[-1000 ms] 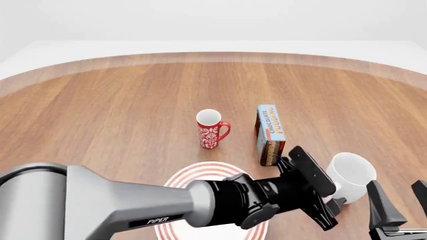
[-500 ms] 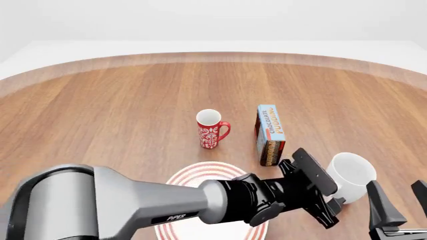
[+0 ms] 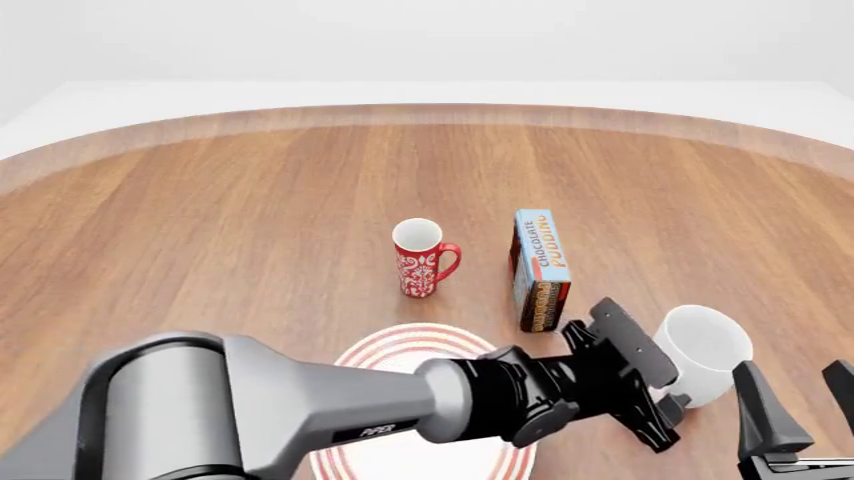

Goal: Pick up the white mug and put it on the plate, and put the chocolate pudding to the right of the plate.

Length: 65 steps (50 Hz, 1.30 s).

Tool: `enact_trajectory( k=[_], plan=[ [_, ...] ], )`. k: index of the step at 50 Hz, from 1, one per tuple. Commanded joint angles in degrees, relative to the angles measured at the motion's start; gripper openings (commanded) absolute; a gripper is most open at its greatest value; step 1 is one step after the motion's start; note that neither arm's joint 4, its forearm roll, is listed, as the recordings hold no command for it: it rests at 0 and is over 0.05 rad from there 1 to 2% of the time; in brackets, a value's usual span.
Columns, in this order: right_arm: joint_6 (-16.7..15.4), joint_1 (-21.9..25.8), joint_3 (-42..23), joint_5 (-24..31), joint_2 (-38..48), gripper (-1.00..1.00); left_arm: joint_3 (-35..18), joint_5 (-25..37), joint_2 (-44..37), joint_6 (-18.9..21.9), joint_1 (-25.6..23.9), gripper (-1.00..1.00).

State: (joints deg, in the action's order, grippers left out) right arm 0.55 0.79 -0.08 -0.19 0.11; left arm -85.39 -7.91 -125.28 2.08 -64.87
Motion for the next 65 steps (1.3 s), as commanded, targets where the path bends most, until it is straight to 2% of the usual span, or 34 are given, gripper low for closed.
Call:
enact_trajectory(
  k=[1,65],
  plan=[
    [0.00,0.03,0.00,-0.01,0.00,1.00,-1.17,0.19,-1.27,-0.43,-0.18,1.00],
    [0.00,0.01,0.00,0.00,0.00,1.00,-8.34,2.04,-10.39,-2.52,-0.24,1.00]
  ],
)
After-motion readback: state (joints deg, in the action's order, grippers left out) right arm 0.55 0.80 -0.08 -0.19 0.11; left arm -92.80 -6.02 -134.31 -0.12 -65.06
